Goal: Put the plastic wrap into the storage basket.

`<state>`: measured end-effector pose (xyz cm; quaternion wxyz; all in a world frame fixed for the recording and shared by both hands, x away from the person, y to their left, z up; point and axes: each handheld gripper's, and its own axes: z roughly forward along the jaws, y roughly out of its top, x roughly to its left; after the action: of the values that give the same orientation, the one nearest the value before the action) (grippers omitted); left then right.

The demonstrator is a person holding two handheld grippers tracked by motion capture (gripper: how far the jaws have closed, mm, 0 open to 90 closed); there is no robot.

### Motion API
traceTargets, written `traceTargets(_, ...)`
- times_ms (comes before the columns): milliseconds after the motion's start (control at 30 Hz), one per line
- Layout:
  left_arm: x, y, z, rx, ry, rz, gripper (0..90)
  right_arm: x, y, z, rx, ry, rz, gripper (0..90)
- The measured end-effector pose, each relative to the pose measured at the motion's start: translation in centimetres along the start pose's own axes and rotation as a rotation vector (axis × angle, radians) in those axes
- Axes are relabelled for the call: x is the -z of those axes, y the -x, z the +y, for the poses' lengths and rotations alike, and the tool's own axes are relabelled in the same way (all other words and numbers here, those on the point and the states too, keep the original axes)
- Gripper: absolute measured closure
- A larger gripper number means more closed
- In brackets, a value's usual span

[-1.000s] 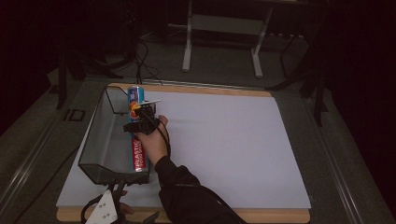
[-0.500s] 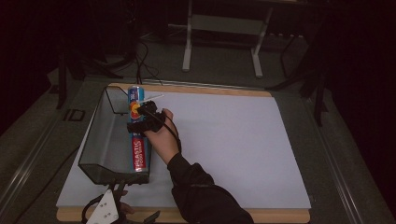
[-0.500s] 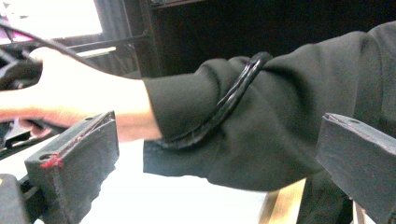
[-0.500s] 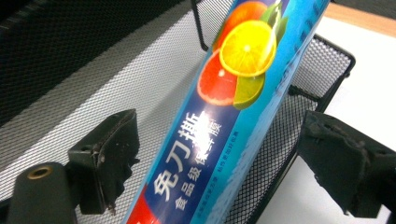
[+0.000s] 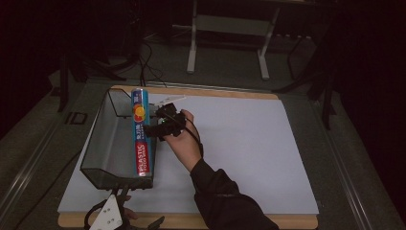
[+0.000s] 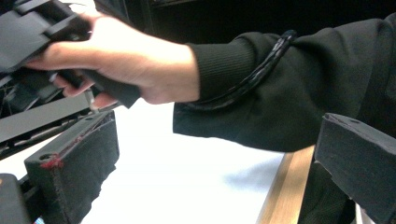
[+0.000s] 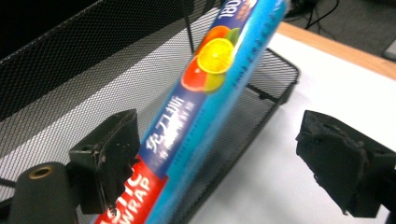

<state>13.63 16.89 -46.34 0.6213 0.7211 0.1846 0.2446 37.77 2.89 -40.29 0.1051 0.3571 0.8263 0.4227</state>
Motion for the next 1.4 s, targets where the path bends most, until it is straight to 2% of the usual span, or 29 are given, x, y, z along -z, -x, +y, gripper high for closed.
traceTargets(100, -0.1, 0.0, 0.0, 0.0, -0.003, 0.001, 0.6, 1.6, 0.7, -0.5, 0.011, 0.027, -0.008, 13.1)
traceTargets(200, -0.1, 0.0, 0.0, -0.001, -0.004, 0.002, 0.6, 2.0, 0.8, -0.7, 0.016, 0.031, -0.009, 13.1)
traceTargets(233, -0.1, 0.0, 0.0, -0.002, -0.004, 0.003, 0.6, 3.0, 1.3, -1.3, 0.02, 0.041, -0.006, 13.1)
traceTargets(300, -0.1, 0.1, 0.0, -0.004, -0.001, 0.004, 0.6, 3.2, 1.4, -1.4, 0.024, 0.044, -0.005, 13.1)
traceTargets(333, -0.1, 0.1, 0.0, -0.004, -0.002, 0.005, 0.6, 3.7, 1.7, -2.1, 0.043, 0.041, -0.001, 13.0)
traceTargets(467, -0.1, 0.0, 0.0, -0.001, -0.004, 0.006, 0.6, 4.2, 2.3, -3.1, 0.033, 0.033, 0.013, 12.7)
traceTargets(633, -0.2, 0.1, 0.0, -0.004, -0.007, 0.005, 0.6, 5.5, 3.4, -5.1, 0.046, 0.016, 0.008, 12.7)
traceTargets(833, -0.2, 0.1, 0.0, -0.004, -0.008, 0.005, 0.6, 6.6, 3.8, -6.6, 0.057, 0.019, 0.002, 12.7)
traceTargets(900, -0.2, 0.1, 0.0, -0.005, -0.01, 0.006, 0.6, 7.4, 4.1, -7.7, 0.051, 0.03, 0.01, 12.7)
traceTargets(1200, -0.2, 0.1, 0.0, -0.004, -0.009, 0.004, 0.6, 9.0, 5.0, -9.6, 0.054, 0.034, -0.009, 12.8)
traceTargets(1400, -0.2, 0.2, 0.0, -0.005, -0.01, 0.003, 0.6, 10.1, 5.7, -11.5, 0.043, 0.032, -0.007, 12.7)
